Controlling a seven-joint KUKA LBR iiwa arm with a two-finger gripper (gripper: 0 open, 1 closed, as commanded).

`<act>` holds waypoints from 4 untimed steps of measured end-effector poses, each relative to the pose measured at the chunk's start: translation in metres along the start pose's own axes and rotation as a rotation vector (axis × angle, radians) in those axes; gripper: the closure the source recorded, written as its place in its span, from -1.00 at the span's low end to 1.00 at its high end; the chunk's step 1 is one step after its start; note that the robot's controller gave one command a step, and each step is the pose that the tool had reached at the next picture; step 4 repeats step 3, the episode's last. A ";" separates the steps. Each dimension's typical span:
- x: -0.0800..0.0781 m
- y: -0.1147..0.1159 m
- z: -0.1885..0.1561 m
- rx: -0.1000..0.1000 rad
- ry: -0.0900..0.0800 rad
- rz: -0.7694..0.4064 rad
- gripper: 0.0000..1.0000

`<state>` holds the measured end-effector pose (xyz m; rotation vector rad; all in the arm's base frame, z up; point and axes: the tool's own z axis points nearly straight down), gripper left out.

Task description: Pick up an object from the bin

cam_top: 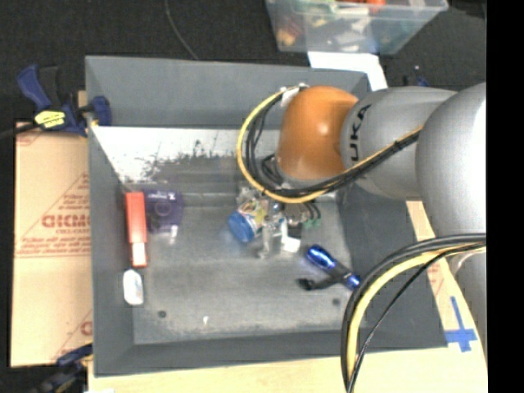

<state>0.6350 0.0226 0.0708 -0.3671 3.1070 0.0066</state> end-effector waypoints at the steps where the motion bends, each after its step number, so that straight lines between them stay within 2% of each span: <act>1: -0.006 -0.001 -0.001 0.004 -0.001 -0.140 1.00; 2: -0.006 -0.001 -0.001 0.003 -0.001 -0.139 1.00; 3: -0.004 -0.001 -0.042 0.002 0.007 -0.137 1.00; 4: -0.004 -0.001 -0.042 0.002 0.007 -0.137 1.00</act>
Offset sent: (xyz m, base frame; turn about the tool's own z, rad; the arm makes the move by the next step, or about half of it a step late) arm 0.0000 0.0000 0.0000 0.0000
